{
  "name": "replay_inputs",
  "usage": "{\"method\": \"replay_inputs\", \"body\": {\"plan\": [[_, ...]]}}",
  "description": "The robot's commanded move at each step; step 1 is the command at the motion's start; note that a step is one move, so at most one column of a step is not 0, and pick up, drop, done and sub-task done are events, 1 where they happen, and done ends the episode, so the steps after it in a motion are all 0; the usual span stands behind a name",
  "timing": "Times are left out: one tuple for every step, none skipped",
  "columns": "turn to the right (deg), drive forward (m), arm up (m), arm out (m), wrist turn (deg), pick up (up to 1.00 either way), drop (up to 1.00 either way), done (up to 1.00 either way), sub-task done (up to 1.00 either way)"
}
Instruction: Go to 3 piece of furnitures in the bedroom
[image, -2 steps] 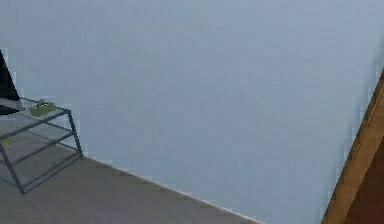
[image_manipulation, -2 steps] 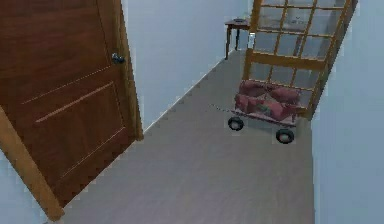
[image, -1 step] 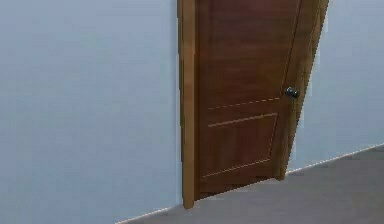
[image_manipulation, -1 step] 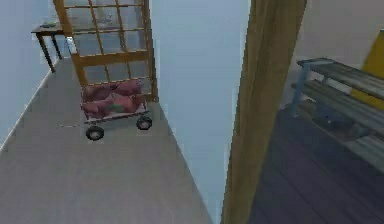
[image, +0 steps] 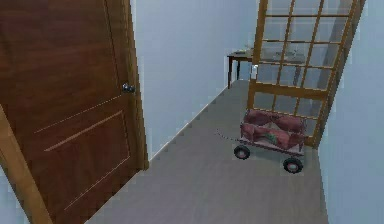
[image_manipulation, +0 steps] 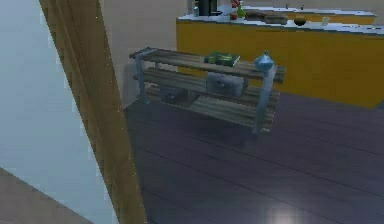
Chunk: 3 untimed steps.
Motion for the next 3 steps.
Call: {"method": "replay_inputs", "body": {"plan": [[15.0, 0.0, 0.0, 0.0, 0.0, 0.0, 0.0, 0.0, 0.0], [0.0, 0.35, 0.0, 0.0, 0.0, 0.0, 0.0, 0.0, 0.0], [-18.0, 0.0, 0.0, 0.0, 0.0, 0.0, 0.0, 0.0, 0.0]]}}
